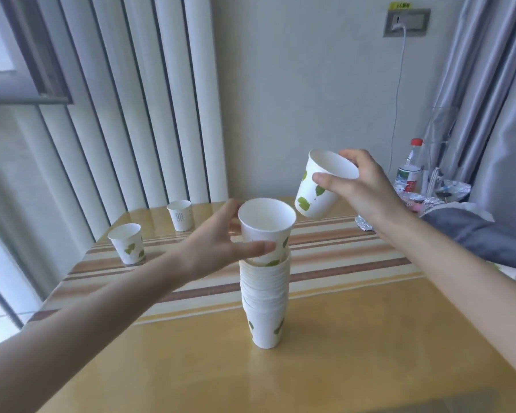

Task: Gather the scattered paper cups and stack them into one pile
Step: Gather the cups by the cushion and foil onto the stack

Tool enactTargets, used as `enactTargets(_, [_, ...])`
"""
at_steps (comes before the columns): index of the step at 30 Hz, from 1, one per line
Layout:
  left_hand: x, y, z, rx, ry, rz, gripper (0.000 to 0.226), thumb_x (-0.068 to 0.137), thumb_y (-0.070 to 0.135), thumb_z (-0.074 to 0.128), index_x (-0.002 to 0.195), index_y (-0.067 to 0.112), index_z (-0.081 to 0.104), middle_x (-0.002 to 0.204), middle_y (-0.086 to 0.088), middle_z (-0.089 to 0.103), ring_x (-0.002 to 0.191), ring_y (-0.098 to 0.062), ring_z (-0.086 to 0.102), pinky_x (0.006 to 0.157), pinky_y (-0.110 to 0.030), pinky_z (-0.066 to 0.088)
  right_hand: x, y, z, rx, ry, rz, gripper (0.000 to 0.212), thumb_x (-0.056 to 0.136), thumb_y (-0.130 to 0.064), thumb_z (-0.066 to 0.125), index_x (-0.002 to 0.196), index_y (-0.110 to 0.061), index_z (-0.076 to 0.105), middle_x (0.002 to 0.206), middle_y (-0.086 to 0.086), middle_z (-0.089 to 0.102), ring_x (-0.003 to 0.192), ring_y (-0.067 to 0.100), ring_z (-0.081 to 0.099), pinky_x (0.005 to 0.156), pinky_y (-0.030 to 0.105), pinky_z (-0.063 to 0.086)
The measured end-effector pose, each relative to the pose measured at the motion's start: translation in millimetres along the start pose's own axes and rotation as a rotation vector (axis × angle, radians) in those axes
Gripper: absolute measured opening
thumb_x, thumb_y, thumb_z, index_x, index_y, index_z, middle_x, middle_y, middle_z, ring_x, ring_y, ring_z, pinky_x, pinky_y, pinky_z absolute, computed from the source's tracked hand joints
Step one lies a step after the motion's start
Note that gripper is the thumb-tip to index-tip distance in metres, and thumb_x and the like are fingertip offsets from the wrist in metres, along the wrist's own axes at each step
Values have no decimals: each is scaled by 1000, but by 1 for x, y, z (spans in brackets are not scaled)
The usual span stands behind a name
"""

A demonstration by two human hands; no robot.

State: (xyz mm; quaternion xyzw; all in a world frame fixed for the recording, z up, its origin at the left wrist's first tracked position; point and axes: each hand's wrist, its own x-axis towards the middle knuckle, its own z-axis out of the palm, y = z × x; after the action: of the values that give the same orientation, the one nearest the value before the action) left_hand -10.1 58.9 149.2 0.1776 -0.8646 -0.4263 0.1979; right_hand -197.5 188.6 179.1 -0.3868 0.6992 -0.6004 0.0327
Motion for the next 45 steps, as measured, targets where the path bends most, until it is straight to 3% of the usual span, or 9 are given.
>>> enactTargets(7, [-8,-29,17,-50,-139,-115,62,71,43,74,122,36,38,124,14,52,119,-2,47,89,-18,39,-24,-10,29,57,-22,-83,74,70,-39,67,135,-20,39,135,-2,49,123,14,48,99,29,41])
enactTargets(12, [-18,-63,38,-133,-141,-141,102,55,44,83,138,35,26,128,24,49,120,2,47,100,-25,44,-41,-10,47,68,-276,-9,78,66,-40,64,138,-24,39,141,-5,43,127,11,44,100,26,38])
enactTargets(16, [-33,-91,71,-60,-63,-129,95,63,29,83,136,36,23,115,30,46,115,-1,49,84,-9,40,-54,8,58,-96,-461,75,83,72,-41,72,142,-22,32,143,-5,34,129,11,38,105,30,36])
enactTargets(20, [-34,-109,90,-54,11,-121,82,61,39,78,126,48,29,122,23,54,113,-5,54,94,-31,47,-68,23,64,-114,-557,115,66,85,-49,54,143,-31,29,136,-9,35,109,6,45,103,31,37])
enactTargets(24, [-22,-112,89,-99,37,-146,72,57,38,80,111,53,34,112,21,61,104,-3,58,86,-29,50,-65,28,66,1,-549,178,60,85,-43,58,139,-38,33,88,-13,48,90,3,51,84,22,42])
enactTargets(29, [43,-104,78,-143,55,-95,79,53,36,81,122,34,41,112,14,61,103,-5,58,85,-28,50,-18,41,69,146,-297,162,66,83,-41,62,139,-26,31,121,-7,52,108,5,52,91,19,43])
enactTargets(36, [135,-120,92,-140,10,-109,86,51,35,77,128,24,41,116,6,62,106,-16,57,86,-30,46,55,86,78,219,-173,196,45,85,-37,60,124,-21,45,104,-18,56,91,-13,52,66,-3,42])
enactTargets(42, [148,-147,98,-175,-37,-167,77,60,32,80,123,36,37,120,10,59,109,-7,56,82,-22,45,67,109,82,205,-217,257,49,85,-43,58,128,-22,43,110,-14,57,98,-6,54,71,6,44])
enactTargets(45, [142,-149,98,-181,-46,-212,95,64,29,82,140,24,24,134,7,47,123,-14,46,95,-27,40,64,110,83,187,-271,244,67,84,-52,55,139,-22,34,132,-12,49,123,7,47,98,23,40])
